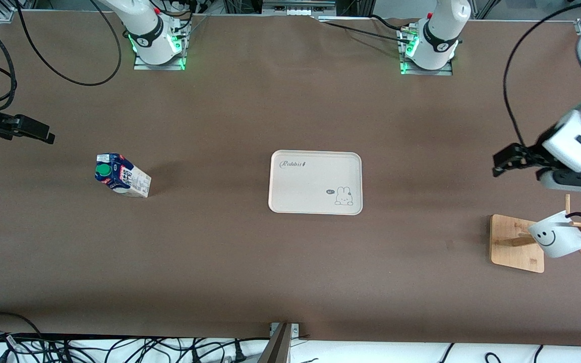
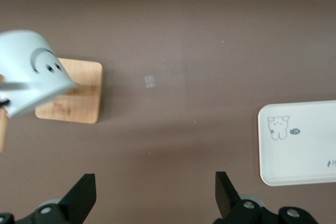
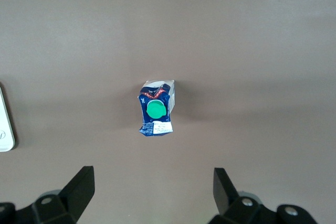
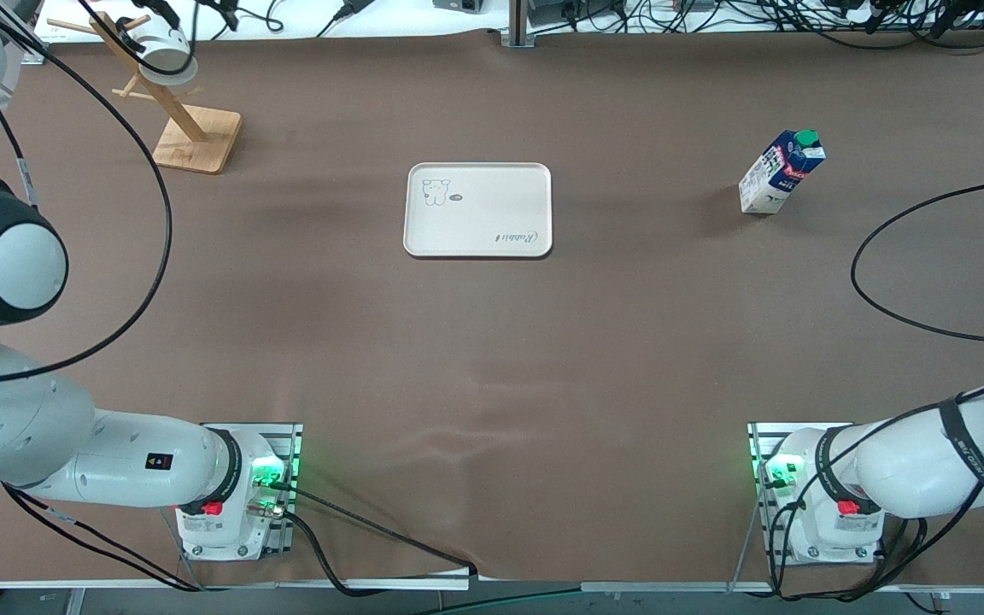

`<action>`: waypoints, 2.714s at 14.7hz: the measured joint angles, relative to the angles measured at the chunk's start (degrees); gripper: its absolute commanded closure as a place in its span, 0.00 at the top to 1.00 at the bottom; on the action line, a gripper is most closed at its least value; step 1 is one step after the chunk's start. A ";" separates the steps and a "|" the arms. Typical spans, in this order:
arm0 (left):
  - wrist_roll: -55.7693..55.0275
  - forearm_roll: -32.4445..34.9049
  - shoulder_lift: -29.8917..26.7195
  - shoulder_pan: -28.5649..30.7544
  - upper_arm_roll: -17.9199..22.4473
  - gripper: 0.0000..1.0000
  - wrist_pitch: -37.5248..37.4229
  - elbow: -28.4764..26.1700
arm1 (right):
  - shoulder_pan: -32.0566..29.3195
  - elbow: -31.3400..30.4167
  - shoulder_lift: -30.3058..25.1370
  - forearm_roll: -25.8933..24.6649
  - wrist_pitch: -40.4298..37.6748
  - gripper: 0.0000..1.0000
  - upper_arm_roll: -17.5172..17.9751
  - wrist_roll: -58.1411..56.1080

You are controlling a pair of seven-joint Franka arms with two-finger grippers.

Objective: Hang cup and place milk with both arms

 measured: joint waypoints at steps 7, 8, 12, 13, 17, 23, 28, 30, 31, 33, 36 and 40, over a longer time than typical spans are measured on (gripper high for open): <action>-0.77 0.21 -3.89 0.80 0.37 1.00 -0.01 -6.85 | -3.46 -0.02 0.00 -3.79 0.78 1.00 5.90 -0.54; -0.75 0.21 -4.22 1.23 0.25 1.00 -0.12 -6.95 | -4.28 -0.02 0.00 -4.14 0.80 1.00 6.71 -0.72; -0.76 0.21 -5.33 1.93 -0.25 1.00 -2.72 -6.26 | -4.72 -0.02 0.01 -4.51 0.82 1.00 7.74 -0.98; -0.79 0.21 -5.50 1.93 -0.39 1.00 -3.28 -5.63 | -4.72 -0.02 0.01 -4.51 0.82 1.00 7.80 -1.03; -0.81 0.21 -5.77 1.99 -0.58 1.00 -4.17 -4.63 | -4.82 -0.02 0.03 -4.54 0.82 1.00 7.80 -4.28; -0.80 0.21 -5.88 3.00 -0.23 1.00 -4.57 -2.87 | -4.87 -0.02 0.22 -4.54 0.83 1.00 7.80 -5.11; -0.80 0.21 -5.65 2.99 -0.30 1.00 -4.76 -2.41 | -4.87 -0.02 0.39 -4.54 0.86 1.00 7.81 -6.62; -0.80 0.21 -5.36 2.93 -0.57 1.00 -4.76 -2.32 | -4.87 -0.02 0.44 -4.54 0.87 1.00 7.81 -6.87; -0.80 0.21 -5.28 2.80 -0.81 1.00 -4.76 -2.06 | -4.88 -0.02 0.45 -4.54 0.88 1.00 7.81 -6.88; -0.80 0.21 -5.22 2.56 -1.22 1.00 -4.76 -1.46 | -5.02 -0.02 0.45 -4.54 0.95 1.00 7.81 -6.91; -0.81 0.21 -5.19 2.57 -1.32 1.00 -4.76 -1.25 | -5.55 -0.02 0.47 -4.54 1.32 1.00 7.78 -6.80; -0.81 0.21 -5.00 2.64 -1.29 1.00 -4.91 -1.25 | -6.04 -0.02 0.83 -4.54 2.88 1.00 6.87 -6.46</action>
